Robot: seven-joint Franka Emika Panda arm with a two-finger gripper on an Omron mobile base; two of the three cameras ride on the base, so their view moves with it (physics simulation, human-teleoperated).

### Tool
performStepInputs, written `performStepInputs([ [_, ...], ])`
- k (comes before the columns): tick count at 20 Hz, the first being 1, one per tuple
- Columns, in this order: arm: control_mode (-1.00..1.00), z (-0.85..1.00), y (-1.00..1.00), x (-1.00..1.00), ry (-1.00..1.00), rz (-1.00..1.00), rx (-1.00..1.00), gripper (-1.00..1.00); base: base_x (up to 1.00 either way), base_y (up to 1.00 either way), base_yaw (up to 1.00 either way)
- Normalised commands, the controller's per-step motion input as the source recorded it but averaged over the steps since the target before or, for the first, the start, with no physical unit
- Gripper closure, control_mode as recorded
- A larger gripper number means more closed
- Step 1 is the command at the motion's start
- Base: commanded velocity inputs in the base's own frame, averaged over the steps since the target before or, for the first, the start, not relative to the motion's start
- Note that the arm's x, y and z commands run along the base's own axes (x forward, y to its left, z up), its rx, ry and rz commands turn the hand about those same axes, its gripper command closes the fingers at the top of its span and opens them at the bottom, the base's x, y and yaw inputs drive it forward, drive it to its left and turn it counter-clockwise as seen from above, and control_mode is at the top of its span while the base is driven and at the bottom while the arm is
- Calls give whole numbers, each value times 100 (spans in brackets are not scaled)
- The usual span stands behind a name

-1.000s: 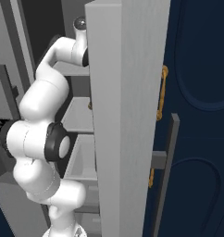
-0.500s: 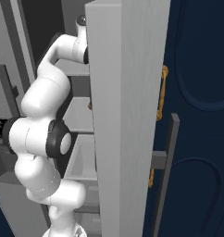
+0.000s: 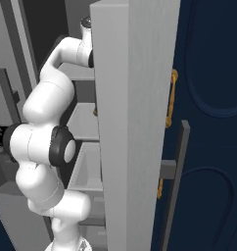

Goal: Take the strawberry from the fridge and place it on top of the pancake, located on the dining counter.

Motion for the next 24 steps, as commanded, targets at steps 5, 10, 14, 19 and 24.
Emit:
performStepInputs([
  [5,-100,-27,11,0,2,0,0,100,0,0,0],
  [10,-100,-22,22,-8,-1,0,0,100,0,0,0],
  [14,-100,-4,21,-27,-15,0,0,100,0,0,0],
  [19,-100,0,0,-52,-39,0,0,100,0,0,0],
  [24,-100,20,-1,-96,-24,0,0,100,0,0,0],
])
